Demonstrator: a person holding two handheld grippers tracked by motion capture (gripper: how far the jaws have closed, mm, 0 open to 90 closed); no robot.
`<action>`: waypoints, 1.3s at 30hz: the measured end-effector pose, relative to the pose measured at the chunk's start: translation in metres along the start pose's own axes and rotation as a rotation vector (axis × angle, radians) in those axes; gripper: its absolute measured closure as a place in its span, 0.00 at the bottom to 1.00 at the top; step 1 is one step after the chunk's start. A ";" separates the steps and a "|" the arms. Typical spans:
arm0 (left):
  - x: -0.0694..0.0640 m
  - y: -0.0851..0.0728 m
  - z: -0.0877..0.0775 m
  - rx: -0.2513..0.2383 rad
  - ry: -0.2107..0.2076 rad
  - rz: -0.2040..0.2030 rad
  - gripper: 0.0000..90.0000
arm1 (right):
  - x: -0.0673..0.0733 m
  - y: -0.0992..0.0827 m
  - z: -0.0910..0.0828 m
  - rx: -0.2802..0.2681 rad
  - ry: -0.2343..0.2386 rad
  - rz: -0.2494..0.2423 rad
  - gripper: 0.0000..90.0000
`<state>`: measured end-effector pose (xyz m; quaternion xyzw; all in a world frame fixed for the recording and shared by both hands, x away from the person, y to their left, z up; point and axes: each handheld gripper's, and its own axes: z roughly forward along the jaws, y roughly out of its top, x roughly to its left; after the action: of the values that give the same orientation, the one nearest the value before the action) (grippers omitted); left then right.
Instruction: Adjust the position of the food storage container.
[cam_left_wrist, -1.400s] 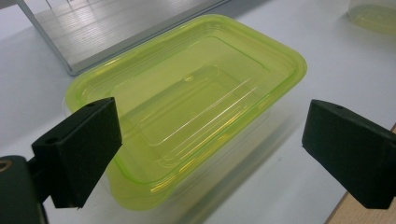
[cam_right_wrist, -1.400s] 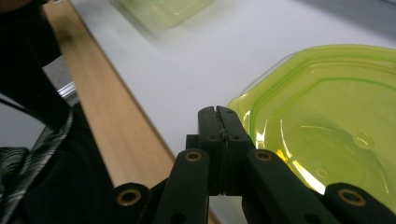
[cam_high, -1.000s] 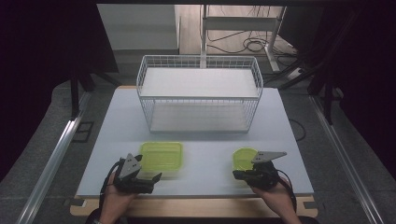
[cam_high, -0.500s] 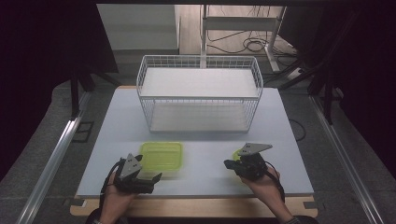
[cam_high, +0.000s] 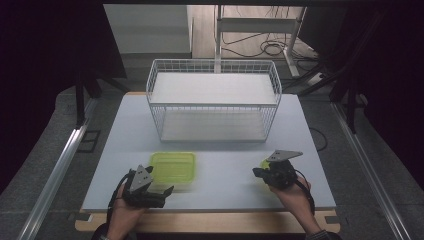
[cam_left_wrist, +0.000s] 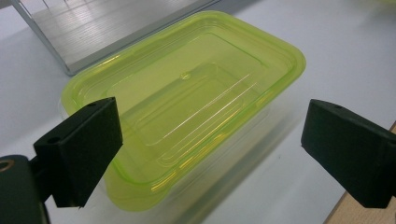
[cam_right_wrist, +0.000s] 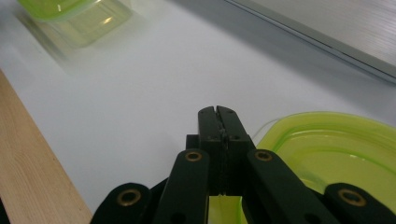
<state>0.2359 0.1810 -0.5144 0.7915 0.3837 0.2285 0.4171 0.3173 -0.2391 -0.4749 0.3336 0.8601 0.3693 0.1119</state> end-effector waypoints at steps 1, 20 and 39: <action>0.000 0.000 0.000 0.001 0.000 0.000 0.06 | -0.002 -0.001 -0.001 0.002 -0.004 0.003 0.99; 0.000 0.001 0.000 0.016 0.005 -0.007 0.06 | -0.044 -0.023 -0.024 -0.002 -0.103 0.106 0.98; 0.051 -0.002 -0.031 -0.033 0.137 -0.140 0.94 | -0.027 -0.018 -0.020 -0.036 -0.089 0.035 0.98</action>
<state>0.2450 0.2373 -0.4972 0.7384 0.4619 0.2587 0.4177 0.3202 -0.2775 -0.4750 0.3625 0.8415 0.3716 0.1497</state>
